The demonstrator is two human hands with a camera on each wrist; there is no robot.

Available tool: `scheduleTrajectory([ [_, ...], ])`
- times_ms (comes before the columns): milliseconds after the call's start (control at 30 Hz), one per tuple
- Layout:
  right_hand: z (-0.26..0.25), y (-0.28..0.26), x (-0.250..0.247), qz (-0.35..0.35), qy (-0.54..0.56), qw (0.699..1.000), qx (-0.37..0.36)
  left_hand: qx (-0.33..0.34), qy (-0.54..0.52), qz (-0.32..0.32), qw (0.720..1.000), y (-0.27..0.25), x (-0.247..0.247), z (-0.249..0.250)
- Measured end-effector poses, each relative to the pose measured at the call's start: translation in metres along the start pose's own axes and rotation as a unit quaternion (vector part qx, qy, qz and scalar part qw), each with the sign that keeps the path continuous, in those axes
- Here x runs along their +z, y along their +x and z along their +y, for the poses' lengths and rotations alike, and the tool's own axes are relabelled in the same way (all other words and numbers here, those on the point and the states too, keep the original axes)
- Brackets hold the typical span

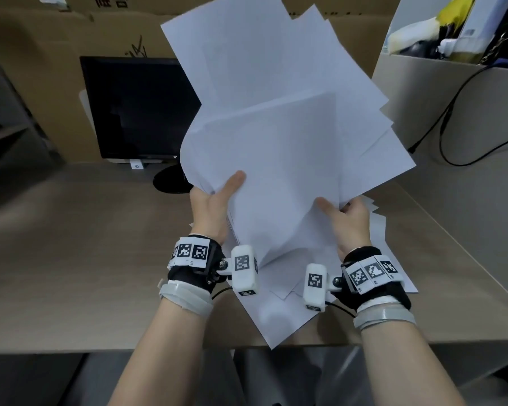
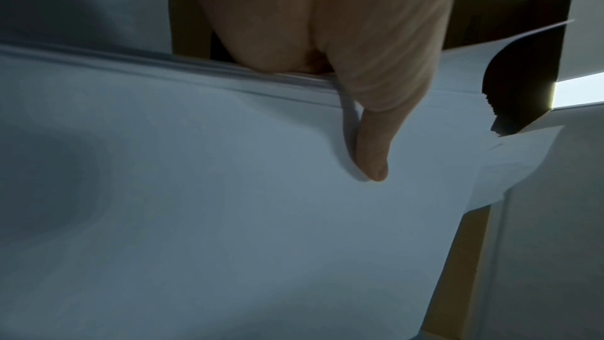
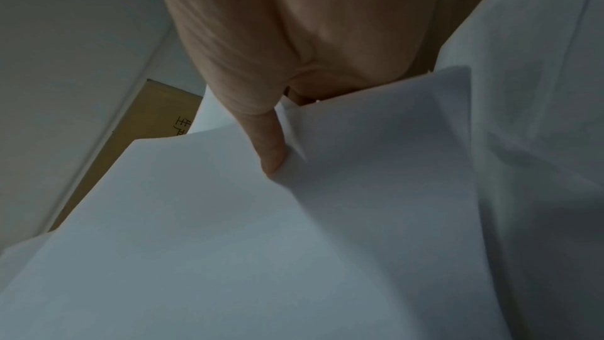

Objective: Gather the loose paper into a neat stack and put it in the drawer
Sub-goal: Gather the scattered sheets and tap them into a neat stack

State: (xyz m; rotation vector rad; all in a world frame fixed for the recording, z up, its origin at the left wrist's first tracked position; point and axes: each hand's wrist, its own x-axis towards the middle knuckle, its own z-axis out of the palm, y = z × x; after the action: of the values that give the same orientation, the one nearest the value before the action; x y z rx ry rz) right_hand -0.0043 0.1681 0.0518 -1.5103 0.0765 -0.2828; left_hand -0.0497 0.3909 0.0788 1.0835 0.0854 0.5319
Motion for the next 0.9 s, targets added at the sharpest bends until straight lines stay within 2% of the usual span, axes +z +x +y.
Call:
scheduleTrajectory([
  [167, -0.006, -0.001, 0.009, -0.007, 0.059, 0.998, 0.013, 0.015, 0.002, -0.009, 1.000, 0.004, 0.003, 0.013],
  [333, -0.009, 0.000, 0.014, 0.005, 0.118, 0.993, 0.012, -0.004, 0.031, -0.003, 1.000, 0.002, -0.006, 0.011],
  [567, -0.008, 0.002, 0.013, 0.013, 0.119, 0.992, 0.026, -0.037, 0.024, -0.031, 0.999, -0.001, -0.014, 0.003],
  [667, -0.010, 0.002, 0.009, 0.018, 0.142, 0.989, 0.028, -0.055, 0.001, -0.016, 0.998, -0.001, -0.017, -0.004],
  [767, -0.010, 0.000, 0.007, 0.005, 0.119, 0.993, 0.024, -0.090, -0.023, 0.016, 0.996, 0.001, -0.020, -0.011],
  [900, -0.008, -0.002, 0.007, 0.004, 0.128, 0.991, 0.023, -0.076, 0.001, 0.005, 0.997, 0.005, -0.028, -0.010],
])
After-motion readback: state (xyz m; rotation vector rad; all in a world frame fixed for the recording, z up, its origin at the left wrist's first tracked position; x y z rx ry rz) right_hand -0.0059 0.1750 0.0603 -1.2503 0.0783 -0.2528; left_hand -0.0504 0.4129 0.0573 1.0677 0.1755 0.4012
